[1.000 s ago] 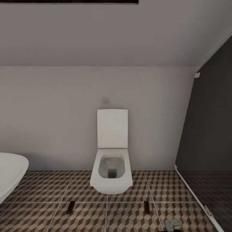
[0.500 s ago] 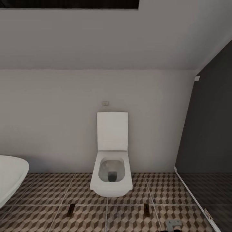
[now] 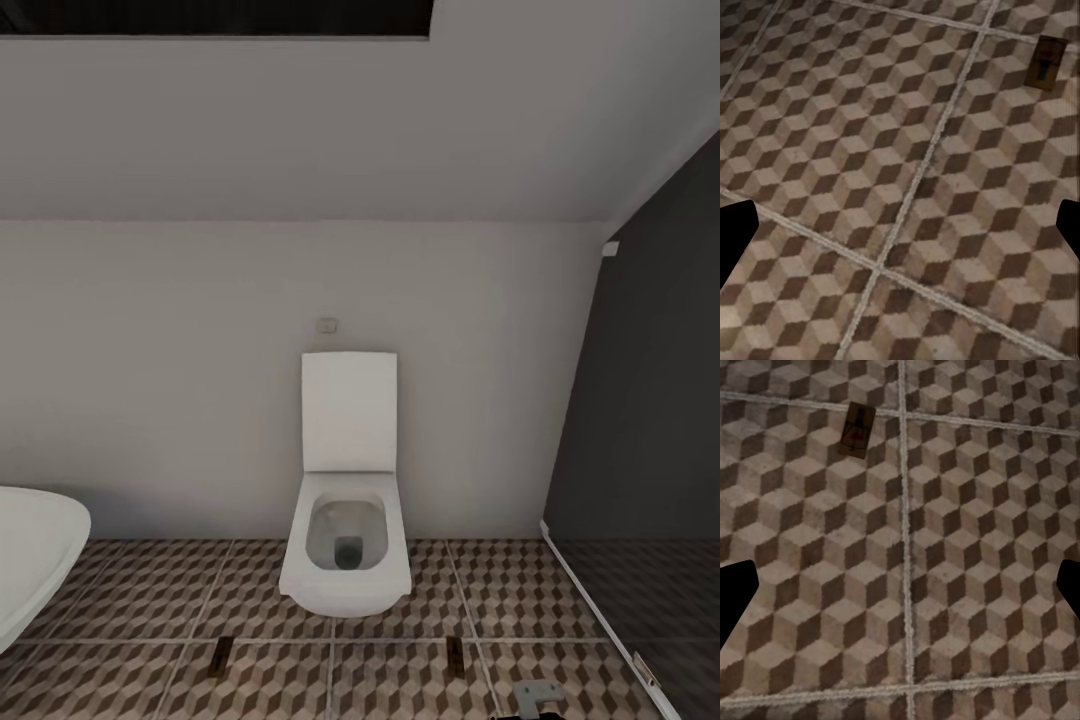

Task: Take the four mousetraps from the cabinet in the bathroom and place them on the bathroom floor. Make sure all four end up on the same floor surface, and ensure that at least two of them are either under or directly next to the same bathroom sink.

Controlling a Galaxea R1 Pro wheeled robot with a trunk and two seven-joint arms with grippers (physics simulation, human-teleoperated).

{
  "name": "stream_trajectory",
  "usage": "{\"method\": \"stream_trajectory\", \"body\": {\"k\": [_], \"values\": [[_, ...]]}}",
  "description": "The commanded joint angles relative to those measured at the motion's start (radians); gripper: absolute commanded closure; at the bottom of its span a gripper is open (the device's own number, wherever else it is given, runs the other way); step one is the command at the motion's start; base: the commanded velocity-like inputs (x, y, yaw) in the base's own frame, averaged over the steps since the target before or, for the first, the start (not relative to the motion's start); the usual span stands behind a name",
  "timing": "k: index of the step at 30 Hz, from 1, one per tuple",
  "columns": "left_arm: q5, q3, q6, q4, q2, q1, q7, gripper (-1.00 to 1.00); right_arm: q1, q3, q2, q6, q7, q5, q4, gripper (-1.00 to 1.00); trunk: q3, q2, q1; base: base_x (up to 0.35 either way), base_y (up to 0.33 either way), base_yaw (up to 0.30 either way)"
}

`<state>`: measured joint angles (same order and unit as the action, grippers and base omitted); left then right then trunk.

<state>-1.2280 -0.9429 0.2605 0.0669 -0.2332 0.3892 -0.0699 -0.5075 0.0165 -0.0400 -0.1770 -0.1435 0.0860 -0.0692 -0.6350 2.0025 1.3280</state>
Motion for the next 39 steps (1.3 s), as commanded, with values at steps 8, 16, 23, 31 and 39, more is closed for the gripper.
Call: {"method": "stream_trajectory", "body": {"k": [8,16,23,31,39], "values": [[0.0,-0.007,-0.001,0.001,0.033,0.0,-0.002,-1.0,-0.002,0.001,0.0,-0.006,-0.005,0.009,-0.004,-1.0,-0.001,0.001,0.0,0.0,0.0,0.0],[0.0,-0.007,-0.002,0.001,0.097,0.0,-0.001,-1.0,-0.002,0.001,0.0,-0.006,-0.005,0.009,-0.004,-1.0,-0.001,0.001,0.0,0.0,0.0,0.0],[-0.001,-0.006,-0.002,0.001,0.16,0.0,0.001,-1.0,-0.002,0.001,0.0,-0.006,-0.005,0.009,-0.004,-1.0,-0.001,0.001,0.0,0.0,0.0,0.0],[-0.001,-0.006,-0.003,0.002,0.197,-0.001,0.003,-1.0,-0.002,0.001,0.0,-0.006,-0.005,0.009,-0.004,-1.0,-0.001,0.001,0.0,0.0,0.0,0.0],[-0.001,-0.007,-0.003,0.001,0.21,-0.002,0.005,-1.0,-0.002,0.001,0.0,-0.006,-0.005,0.009,-0.004,-1.0,-0.001,0.001,0.0,0.0,0.0,0.0]]}}
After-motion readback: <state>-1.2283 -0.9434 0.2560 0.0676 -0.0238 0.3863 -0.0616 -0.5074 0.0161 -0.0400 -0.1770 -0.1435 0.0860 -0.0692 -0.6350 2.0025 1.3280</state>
